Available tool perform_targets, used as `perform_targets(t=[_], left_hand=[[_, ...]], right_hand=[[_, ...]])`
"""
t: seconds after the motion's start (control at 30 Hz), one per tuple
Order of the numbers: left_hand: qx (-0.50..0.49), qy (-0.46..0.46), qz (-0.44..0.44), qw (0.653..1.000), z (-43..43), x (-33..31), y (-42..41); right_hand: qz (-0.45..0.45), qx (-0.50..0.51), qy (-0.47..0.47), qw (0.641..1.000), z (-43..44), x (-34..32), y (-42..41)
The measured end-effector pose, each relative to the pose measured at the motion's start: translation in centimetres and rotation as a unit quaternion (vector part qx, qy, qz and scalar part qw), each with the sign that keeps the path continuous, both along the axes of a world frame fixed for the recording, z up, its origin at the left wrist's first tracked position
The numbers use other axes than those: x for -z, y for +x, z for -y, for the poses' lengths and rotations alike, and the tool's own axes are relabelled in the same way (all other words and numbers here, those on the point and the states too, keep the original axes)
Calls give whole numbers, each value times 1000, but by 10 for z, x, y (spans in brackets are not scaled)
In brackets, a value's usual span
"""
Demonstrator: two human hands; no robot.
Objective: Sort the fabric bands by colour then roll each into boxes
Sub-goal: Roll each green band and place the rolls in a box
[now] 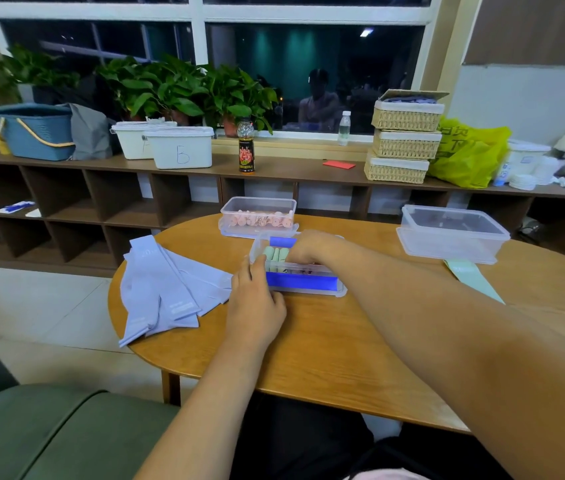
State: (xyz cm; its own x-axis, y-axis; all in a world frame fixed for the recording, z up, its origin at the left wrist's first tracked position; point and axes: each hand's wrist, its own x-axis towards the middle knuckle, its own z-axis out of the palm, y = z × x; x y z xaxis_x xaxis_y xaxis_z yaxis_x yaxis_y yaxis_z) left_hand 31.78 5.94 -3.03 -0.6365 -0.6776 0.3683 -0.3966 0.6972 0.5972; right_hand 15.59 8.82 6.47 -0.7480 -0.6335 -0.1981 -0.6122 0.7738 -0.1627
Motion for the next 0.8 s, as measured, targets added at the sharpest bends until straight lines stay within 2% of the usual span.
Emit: perform_targets(t=[0.1, 0.27, 0.4, 0.53, 0.8], left_hand=[[-5, -6, 7, 1000, 0, -1, 0], [-12, -75, -22, 997, -3, -2, 3], [52, -136, -76, 986, -11, -4, 2], [145, -189, -87, 967, -27, -1, -7], [293, -201, -46, 934, -82, 6, -58]], right_hand=[[-2, 5, -50, 999, -7, 0, -3], [3, -7, -197, 980, -44, -2, -6], [-15, -43, -311, 949, -107, -1, 5], [-33, -55, -297, 953, -180, 13, 8], [-77, 60, -294, 951, -291, 51, -35]])
